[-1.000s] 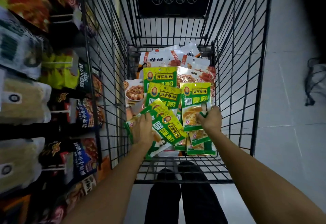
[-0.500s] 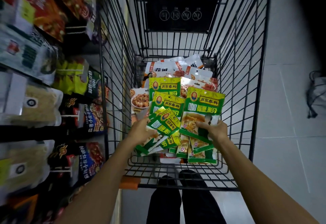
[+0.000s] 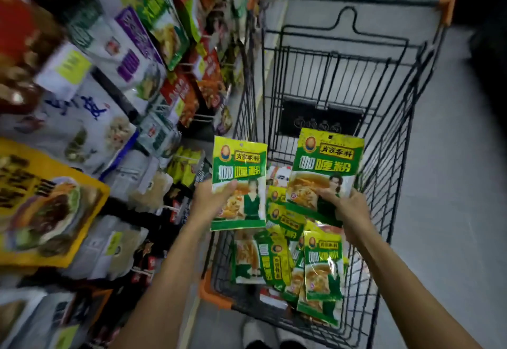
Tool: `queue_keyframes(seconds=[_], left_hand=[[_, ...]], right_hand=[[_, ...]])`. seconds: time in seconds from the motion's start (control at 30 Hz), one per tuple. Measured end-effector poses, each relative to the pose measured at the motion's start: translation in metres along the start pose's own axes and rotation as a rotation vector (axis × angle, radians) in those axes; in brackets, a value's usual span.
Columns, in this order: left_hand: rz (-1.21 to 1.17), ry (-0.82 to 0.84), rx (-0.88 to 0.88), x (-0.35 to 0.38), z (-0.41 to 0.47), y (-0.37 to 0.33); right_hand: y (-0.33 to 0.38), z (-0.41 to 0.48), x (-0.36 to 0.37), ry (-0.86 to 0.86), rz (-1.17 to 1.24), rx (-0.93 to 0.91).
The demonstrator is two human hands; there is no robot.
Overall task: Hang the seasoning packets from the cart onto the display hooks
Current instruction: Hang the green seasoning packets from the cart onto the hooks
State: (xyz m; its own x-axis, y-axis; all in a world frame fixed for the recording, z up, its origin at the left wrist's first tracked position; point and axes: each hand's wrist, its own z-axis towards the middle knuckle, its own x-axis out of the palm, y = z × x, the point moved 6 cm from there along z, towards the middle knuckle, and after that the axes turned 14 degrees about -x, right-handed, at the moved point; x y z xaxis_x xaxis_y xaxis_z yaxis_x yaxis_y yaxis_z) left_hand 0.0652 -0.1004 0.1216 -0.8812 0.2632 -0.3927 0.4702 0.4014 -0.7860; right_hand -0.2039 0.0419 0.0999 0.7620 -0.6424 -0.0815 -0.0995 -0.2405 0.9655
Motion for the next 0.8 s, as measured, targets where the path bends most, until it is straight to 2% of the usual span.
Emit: queue_keyframes(seconds=[0.13, 0.37, 0.53, 0.6, 0.8], left_hand=[[-0.244, -0.151, 0.003, -0.069, -0.043, -0.049], [-0.396, -0.487, 0.258, -0.211, -0.162, -0.12], [-0.502, -0.76, 0.37, -0.305, -0.258, -0.138], [-0.522, -0.846, 0.47, -0.338, -0.302, -0.145], [-0.457, -1.088, 0.618, -0.415, -0.434, -0.147]], right_hand=[[0.088, 0.002, 0.04, 0.158, 0.049, -0.144], [0.228, -0.035, 0.144, 0.522, 0.067, -0.377], [0.323, -0.107, 0.212, 0.73, 0.145, -0.602], [0.358, -0.143, 0.236, 0.811, 0.205, -0.685], [0.434, -0.26, 0.295, 1.057, 0.37, -0.843]])
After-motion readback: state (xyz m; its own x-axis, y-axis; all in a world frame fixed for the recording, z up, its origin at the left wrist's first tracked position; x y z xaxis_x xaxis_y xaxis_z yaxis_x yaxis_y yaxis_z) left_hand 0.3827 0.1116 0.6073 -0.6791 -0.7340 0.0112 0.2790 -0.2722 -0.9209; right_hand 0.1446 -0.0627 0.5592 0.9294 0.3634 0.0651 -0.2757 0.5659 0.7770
